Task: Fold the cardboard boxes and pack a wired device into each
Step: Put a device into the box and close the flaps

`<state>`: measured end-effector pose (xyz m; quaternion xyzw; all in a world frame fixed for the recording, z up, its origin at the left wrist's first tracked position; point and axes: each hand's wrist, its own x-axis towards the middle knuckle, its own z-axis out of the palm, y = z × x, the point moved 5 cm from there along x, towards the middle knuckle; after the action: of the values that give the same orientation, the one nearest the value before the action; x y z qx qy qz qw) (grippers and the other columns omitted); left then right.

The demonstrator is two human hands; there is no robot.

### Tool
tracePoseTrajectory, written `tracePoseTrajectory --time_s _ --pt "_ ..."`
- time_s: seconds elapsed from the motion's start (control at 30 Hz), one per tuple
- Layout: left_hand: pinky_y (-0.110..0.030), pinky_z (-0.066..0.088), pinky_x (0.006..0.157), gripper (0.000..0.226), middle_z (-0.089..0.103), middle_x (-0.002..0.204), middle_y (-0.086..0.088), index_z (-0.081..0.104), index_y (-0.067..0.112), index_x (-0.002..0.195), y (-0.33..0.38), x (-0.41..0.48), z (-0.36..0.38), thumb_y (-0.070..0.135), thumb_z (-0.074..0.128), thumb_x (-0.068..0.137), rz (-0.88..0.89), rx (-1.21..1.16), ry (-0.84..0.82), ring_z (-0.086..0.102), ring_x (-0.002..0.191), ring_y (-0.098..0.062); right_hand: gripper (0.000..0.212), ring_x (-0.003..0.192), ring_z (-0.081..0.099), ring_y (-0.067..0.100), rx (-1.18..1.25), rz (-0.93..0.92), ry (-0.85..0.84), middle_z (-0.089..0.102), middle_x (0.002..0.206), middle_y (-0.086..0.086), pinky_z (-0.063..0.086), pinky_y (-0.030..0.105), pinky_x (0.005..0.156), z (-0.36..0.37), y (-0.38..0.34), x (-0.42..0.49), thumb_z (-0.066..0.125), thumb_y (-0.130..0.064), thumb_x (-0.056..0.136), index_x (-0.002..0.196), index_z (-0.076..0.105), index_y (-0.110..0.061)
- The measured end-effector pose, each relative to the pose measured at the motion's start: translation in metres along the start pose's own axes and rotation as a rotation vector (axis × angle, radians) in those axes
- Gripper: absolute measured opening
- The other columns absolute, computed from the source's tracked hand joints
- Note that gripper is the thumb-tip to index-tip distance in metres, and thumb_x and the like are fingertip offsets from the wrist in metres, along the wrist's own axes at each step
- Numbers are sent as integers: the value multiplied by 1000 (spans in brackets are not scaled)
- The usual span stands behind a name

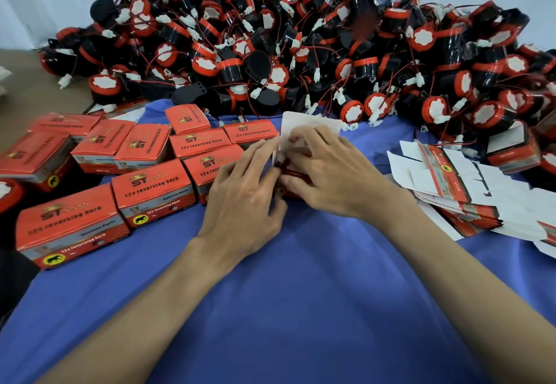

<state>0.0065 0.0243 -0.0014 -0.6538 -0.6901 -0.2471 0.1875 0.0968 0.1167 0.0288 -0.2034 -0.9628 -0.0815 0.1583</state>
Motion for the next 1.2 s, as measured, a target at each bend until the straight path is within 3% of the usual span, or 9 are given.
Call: tracePoseTrajectory --time_s 0.13,0.2,0.3,0.4,0.6,0.7,0.83,1.0,1.2 --pt "-42 46 89 25 51 140 -10 68 5 97 -1 0 -2 19 59 79 -11 -3 14 51 125 -27 40 112 45 20 118 18 -72 47 118 4 40 28 86 -4 9 1 53 -33 92 129 54 -19" --pt "-43 46 88 25 52 139 -10 67 5 97 -3 1 -3 19 59 78 -21 -10 20 52 122 -28 42 110 48 19 140 37 -131 53 113 2 38 27 87 -2 15 2 56 -36 92 131 54 -21" --pt "-43 45 88 24 53 137 -10 66 6 96 -3 1 -3 19 59 78 -18 -15 31 51 119 -27 37 108 52 17 270 52 -169 58 113 1 41 30 91 -4 20 2 61 -38 90 122 64 -19" --pt "-42 44 89 25 52 137 -10 65 6 98 -3 0 -3 19 59 78 -12 -24 54 48 119 -25 25 101 57 18 385 20 -110 61 110 2 45 33 88 -7 21 2 66 -21 89 112 71 -15" --pt "-44 45 90 54 52 136 -14 55 5 130 -4 1 -3 17 61 78 -13 5 54 48 121 -30 25 74 46 4 418 -15 -20 60 86 -5 37 24 68 -5 18 4 70 -11 84 108 73 -17" --pt "-45 44 89 49 50 137 -15 60 5 124 -4 1 0 19 63 77 -14 66 12 43 122 -30 22 94 54 13 364 -22 -72 64 103 0 42 29 82 1 18 3 66 -25 89 111 72 -21" --pt "-42 41 92 46 47 142 -13 61 6 121 -5 1 2 23 61 79 -21 102 -9 38 129 -28 31 121 47 15 327 16 -132 53 130 -4 40 42 97 7 21 2 51 -30 97 125 63 -26" --pt "-42 38 97 35 41 149 -10 65 8 113 -7 3 2 24 53 85 12 127 -5 33 139 -27 31 119 46 14 281 11 -120 55 128 -9 43 46 93 8 18 3 44 -27 99 124 61 -27" --pt "-43 32 101 33 34 154 -8 69 10 104 -8 6 7 29 50 84 24 159 -43 28 142 -26 27 117 46 19 270 -15 -125 54 124 -6 43 47 91 10 16 3 52 -30 94 120 60 -24"
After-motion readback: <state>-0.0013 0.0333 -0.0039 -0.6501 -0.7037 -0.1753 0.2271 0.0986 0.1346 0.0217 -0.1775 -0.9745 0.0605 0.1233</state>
